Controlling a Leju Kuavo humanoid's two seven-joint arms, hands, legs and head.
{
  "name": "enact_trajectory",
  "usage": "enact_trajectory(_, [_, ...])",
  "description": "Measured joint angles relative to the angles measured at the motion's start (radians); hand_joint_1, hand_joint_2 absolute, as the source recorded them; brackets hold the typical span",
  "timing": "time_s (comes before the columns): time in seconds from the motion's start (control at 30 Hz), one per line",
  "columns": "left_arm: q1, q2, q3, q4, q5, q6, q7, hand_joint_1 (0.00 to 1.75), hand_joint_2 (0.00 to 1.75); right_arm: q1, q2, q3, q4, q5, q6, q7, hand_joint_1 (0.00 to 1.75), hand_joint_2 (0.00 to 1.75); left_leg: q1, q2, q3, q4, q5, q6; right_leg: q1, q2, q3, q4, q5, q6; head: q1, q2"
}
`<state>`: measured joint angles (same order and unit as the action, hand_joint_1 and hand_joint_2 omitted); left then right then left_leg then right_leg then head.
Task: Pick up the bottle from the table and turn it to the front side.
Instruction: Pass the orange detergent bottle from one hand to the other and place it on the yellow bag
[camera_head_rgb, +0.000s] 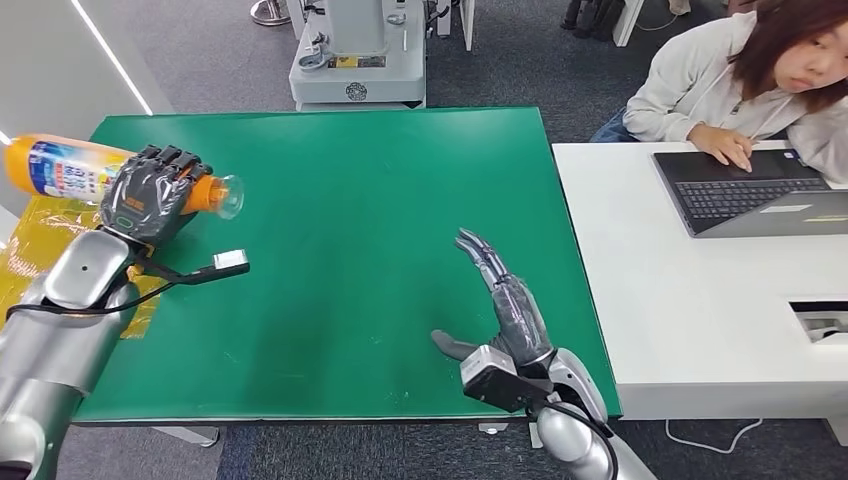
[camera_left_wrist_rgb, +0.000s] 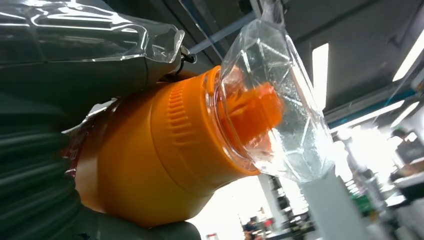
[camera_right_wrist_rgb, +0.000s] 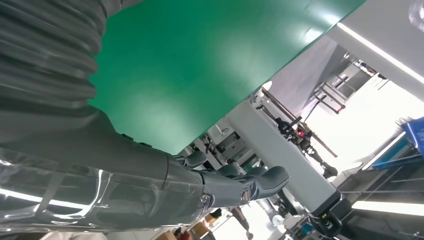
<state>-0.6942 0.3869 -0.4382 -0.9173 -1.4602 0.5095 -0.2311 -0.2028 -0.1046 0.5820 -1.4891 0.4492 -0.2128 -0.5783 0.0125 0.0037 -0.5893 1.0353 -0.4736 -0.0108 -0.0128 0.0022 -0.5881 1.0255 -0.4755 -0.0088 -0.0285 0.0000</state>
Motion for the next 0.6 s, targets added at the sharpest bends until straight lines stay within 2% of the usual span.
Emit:
enact_trajectory(0.17, [0.036,0.092,0.044,0.015,-0.017,0.002,0.009,1.75,1.75,0.052,-0.009,-0.029,-0.029,-0.003,-0.004,-0.023,0.0,1.75,0.0,0.0,0.0,0.0,0.0,0.0,0.0,0.0,-0.001,0.0,0.0,0.0,0.0,0.0])
enact_trajectory(0.27, [0.054,0.127,0.082,0.031,-0.026,-0.004,0.009,1.75,1.75,0.076,-0.01,-0.043,-0.042,0.0,-0.008,-0.028,0.0,1.75,0.0,0.0,0.0,0.0,0.0,0.0,0.0,0.0,-0.001,0.0,0.0,0.0,0.0,0.0])
enact_trajectory(0.43, [0.058,0.164,0.153,0.084,-0.052,-0.022,0.012,1.75,1.75,0.103,-0.009,-0.06,-0.067,0.01,-0.005,-0.028,0.0,1.75,0.0,0.0,0.0,0.0,0.0,0.0,0.0,0.0,-0.001,0.0,0.0,0.0,0.0,0.0])
enact_trajectory(0.6, [0.057,0.178,0.194,0.147,-0.065,-0.032,0.022,1.75,1.75,0.119,-0.006,-0.069,-0.086,0.032,0.022,-0.021,0.0,1.75,0.0,0.0,0.0,0.0,0.0,0.0,0.0,0.0,0.0,0.0,0.0,0.0,0.0,0.0])
